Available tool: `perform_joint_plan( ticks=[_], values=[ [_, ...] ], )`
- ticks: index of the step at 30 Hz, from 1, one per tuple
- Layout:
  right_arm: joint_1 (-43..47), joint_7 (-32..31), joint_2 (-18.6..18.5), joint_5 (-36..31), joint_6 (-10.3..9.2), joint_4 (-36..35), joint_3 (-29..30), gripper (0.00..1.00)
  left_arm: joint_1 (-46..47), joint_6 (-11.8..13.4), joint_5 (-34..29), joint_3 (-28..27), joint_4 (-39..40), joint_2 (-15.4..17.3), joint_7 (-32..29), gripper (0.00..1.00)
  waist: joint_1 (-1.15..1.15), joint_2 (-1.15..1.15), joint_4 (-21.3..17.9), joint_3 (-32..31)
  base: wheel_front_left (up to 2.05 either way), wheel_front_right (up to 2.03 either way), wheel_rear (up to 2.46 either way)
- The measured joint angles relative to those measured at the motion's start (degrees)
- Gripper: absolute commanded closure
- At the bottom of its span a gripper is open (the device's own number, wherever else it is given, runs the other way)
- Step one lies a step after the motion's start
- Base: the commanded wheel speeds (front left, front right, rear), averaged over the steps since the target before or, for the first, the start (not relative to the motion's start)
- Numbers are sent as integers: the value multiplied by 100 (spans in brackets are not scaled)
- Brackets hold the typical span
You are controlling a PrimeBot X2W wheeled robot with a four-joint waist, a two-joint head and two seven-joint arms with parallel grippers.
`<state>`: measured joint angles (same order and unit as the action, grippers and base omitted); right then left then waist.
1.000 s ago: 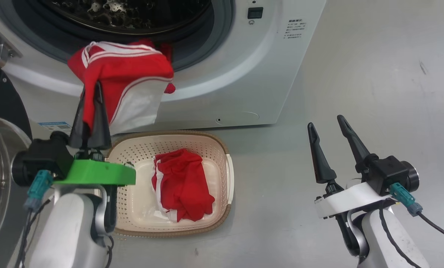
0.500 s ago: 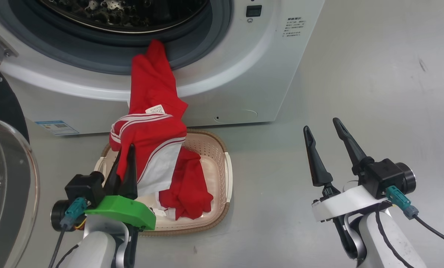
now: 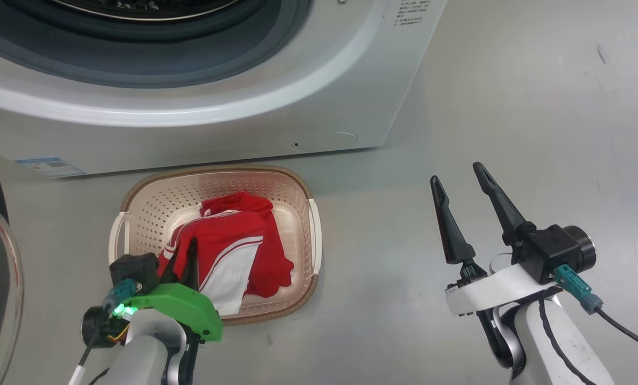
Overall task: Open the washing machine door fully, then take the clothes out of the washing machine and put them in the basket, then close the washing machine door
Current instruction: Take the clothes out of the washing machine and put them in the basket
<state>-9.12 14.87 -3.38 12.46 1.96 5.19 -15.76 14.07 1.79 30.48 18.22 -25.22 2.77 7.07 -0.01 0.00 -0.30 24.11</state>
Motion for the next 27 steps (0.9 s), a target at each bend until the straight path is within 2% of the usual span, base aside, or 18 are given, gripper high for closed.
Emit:
perform_joint_plan(
  ticks=[19,27],
  values=[
    [-545,0,5,-2,96,-259,-115,0,1452,-14,19,-162,-1683,-25,-204,100,1,0,-419,1044,0,0,0],
    [-723,0,9,-1,99,-275,-60,0,1770,-219,207,-185,-2361,-37,-304,100,0,0,-607,1396,0,0,0]
  ],
)
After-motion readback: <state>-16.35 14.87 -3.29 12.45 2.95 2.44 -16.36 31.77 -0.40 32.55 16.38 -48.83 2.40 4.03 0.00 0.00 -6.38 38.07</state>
